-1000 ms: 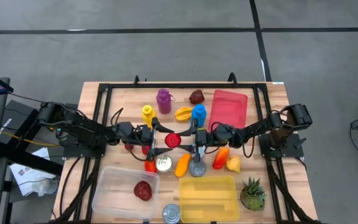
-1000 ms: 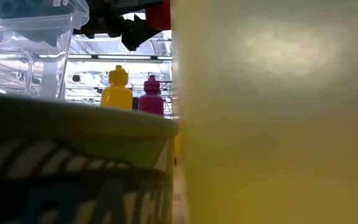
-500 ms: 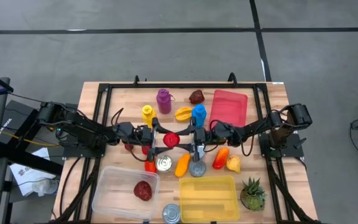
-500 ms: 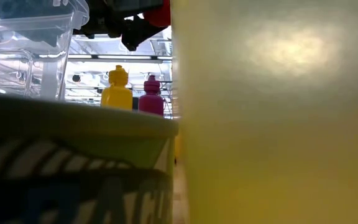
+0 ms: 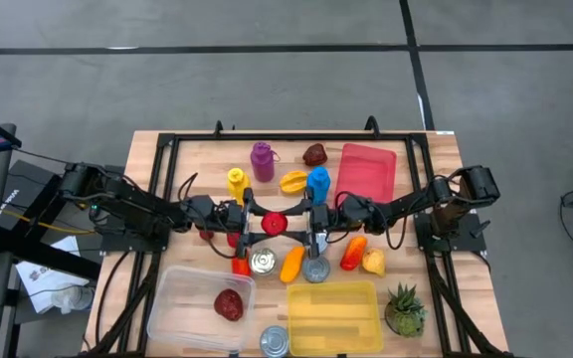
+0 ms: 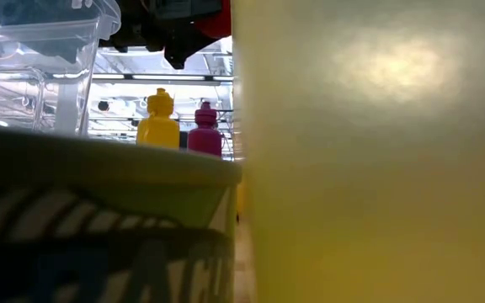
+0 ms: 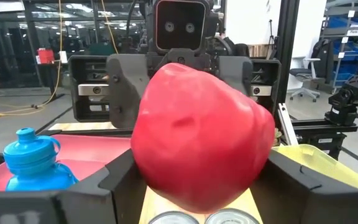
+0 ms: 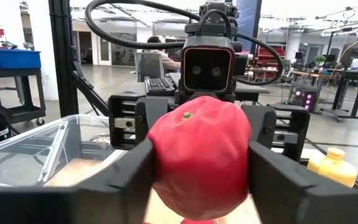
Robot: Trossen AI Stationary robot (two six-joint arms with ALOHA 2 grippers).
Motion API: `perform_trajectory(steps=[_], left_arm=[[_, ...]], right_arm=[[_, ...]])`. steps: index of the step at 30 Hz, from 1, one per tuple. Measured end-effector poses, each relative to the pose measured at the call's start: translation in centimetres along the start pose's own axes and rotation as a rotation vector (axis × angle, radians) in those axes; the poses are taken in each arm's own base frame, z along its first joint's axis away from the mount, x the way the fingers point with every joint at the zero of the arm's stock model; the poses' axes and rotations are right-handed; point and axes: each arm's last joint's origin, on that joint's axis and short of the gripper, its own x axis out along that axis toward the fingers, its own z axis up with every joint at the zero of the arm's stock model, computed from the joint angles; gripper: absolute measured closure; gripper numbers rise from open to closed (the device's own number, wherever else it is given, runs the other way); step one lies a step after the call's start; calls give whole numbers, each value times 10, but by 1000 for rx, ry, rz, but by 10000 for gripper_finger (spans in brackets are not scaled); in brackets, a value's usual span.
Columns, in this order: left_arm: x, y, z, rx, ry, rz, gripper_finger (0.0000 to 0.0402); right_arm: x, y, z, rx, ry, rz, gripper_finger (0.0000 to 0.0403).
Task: Pick & Place Food Item
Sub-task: Put the right red tomato into the transparent bin
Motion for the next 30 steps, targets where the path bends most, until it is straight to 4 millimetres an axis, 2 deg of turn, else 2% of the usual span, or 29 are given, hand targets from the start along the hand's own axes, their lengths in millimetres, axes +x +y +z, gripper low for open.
perform_trajectory(steps=[5, 9, 14, 24, 30], left_arm=[[0, 0, -2, -2, 21, 10, 175], [-2, 0, 1, 0, 14, 2, 175], [-8, -3, 11, 22, 12, -14, 176], [-38, -15, 30, 1, 133, -59, 176], [-60, -31, 35, -50, 228, -89, 176]], right_arm=[[-1, 0, -1, 15, 31, 2, 54], [-4, 6, 2, 4, 50, 19, 19], [-14, 17, 10, -39, 137, -13, 28], [-46, 25, 8, 78, 602, -68, 69], [-52, 32, 9, 80, 760, -69, 87]])
